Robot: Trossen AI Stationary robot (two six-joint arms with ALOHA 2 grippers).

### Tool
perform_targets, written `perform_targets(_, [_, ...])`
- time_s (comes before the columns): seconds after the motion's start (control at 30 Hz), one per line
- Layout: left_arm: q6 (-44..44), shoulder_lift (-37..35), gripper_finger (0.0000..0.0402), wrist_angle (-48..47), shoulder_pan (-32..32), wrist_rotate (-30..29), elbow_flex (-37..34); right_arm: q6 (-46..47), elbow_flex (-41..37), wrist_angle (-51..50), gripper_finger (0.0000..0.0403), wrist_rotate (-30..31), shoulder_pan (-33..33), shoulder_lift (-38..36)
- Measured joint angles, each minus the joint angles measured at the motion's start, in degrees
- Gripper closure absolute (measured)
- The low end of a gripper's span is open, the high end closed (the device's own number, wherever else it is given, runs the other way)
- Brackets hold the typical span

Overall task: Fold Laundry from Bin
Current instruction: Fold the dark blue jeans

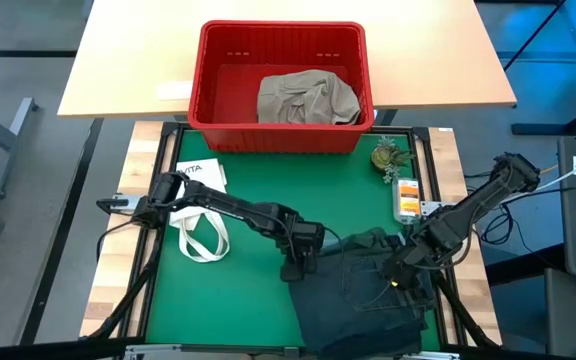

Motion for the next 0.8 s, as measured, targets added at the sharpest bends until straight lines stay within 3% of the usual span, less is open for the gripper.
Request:
perform_targets(0.47, [3.96, 0.00, 0.0282, -8.35, 0.01, -0.49, 10.87, 0.17, 2.05, -6.37, 0.0260, 2.49, -0.04, -0.04])
perform_targets(0.8, [-0.54, -0.02, 0.0282, -7.99, -3.26, 2.30, 11.41, -0.73, 2.07, -6.44, 0.0260, 4.37, -0.09, -0.04])
